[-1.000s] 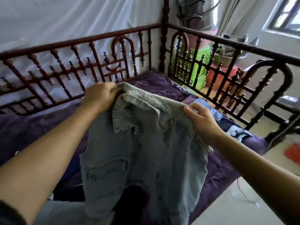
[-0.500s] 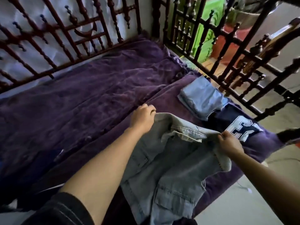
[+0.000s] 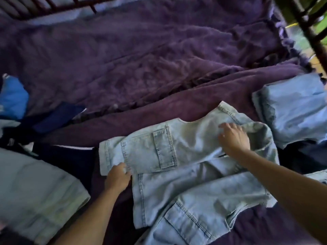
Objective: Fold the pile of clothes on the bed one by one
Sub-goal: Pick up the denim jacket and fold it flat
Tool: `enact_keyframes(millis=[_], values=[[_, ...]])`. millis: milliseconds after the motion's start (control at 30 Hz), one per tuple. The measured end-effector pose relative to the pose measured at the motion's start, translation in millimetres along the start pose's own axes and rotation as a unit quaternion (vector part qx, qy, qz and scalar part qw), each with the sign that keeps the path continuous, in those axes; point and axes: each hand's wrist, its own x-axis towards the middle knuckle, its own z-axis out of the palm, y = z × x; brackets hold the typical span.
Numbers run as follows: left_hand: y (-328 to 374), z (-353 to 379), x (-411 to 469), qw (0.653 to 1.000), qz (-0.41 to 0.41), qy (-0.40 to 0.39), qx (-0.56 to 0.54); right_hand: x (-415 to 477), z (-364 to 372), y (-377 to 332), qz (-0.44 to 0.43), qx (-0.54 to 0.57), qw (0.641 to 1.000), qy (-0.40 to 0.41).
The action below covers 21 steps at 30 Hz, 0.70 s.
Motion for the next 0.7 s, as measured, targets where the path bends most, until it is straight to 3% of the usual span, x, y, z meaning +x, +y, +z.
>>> enact_keyframes(millis=[100,200,333,467,533,600,633,700], values=[[-33.7,-2.5,31.4,0.995,-0.077,0.064,-0.027,43.2,23.4,-64.4,-0.078,0.027,0.996,-0.045],[-60.9,-11.5,71.4,0.973,-0.136,0.125,-0.135,82.8,54.5,-109.3,-0.115,0.03,0.99,-0.074],[-66.5,-11.9,101.5,0.927,-0.158,0.114,-0.319,102.3,89.5,-134.9,-0.104,-0.014,0.984,-0.142],[-35.1,9.3,70.5,0.918,-0.069,0.153,-0.36,88.2,87.4,-119.6,-0.087,-0.013,0.996,-0.021],[-21.5,24.4,44.6,0.912,-0.019,0.08,-0.402,85.1,70.2,-99.8,-0.054,-0.013,0.998,0.023],[-19.5,38.1,28.2,0.894,-0.014,-0.064,-0.443,85.8,53.2,-77.5,-0.011,-0.032,0.999,0.014],[-22.4,40.9,26.9,0.897,-0.021,-0.082,-0.434,86.7,46.9,-67.0,-0.001,-0.046,0.999,0.0],[-31.8,39.4,41.5,0.924,-0.037,0.003,-0.382,85.9,40.0,-54.3,-0.008,-0.061,0.998,-0.028]])
